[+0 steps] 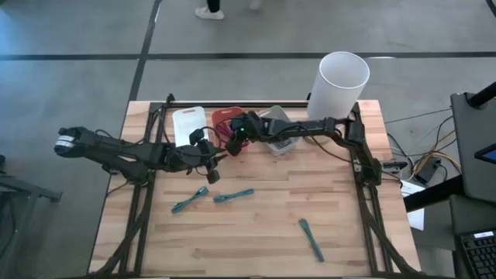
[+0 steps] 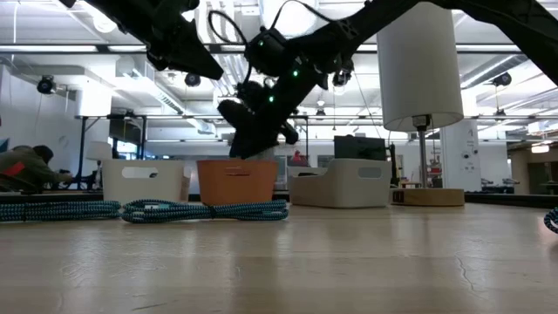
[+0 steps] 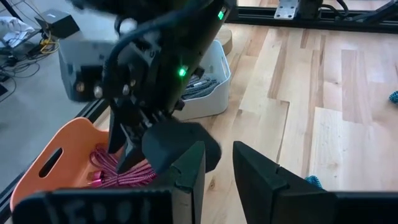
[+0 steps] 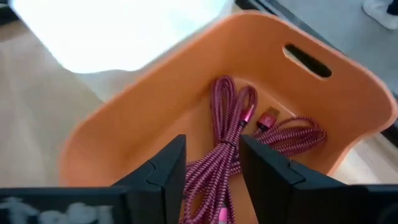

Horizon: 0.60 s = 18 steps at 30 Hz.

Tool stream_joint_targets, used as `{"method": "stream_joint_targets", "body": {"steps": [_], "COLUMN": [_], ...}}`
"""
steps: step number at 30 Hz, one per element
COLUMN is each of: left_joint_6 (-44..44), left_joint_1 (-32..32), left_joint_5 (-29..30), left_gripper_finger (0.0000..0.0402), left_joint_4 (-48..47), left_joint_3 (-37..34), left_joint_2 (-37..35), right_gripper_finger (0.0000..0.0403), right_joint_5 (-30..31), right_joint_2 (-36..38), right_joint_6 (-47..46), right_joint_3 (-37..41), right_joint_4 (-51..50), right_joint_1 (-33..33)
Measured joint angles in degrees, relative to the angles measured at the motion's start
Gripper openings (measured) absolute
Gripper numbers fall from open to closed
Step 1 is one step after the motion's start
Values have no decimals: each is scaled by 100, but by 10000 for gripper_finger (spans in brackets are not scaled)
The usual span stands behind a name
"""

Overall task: Pick & Place USB Port
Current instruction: Put the top left black and blue USB cable into the white bin

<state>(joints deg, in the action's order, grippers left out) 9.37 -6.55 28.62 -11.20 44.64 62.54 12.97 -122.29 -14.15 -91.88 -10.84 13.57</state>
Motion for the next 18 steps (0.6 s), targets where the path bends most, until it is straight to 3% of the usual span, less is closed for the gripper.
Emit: {"method": "stream_joint_targets", "body": {"steps": [10,18], "left_joint_6": [114,495], "left_joint_1": [-4,-288], "left_joint_5": [0,0], "left_gripper_finger": [85,85], "left_joint_4": [-46,-713], "left_joint_3": [0,2], "left_joint_2": [-1,-68], "right_gripper_finger": [139,147], "right_joint_5": [22,90], "right_joint_2": [653,1096], "right_joint_6": [231,241], "right_joint_3": [0,21], "right_joint_4": [-354,-1192], "right_joint_1": [-223,-462]}}
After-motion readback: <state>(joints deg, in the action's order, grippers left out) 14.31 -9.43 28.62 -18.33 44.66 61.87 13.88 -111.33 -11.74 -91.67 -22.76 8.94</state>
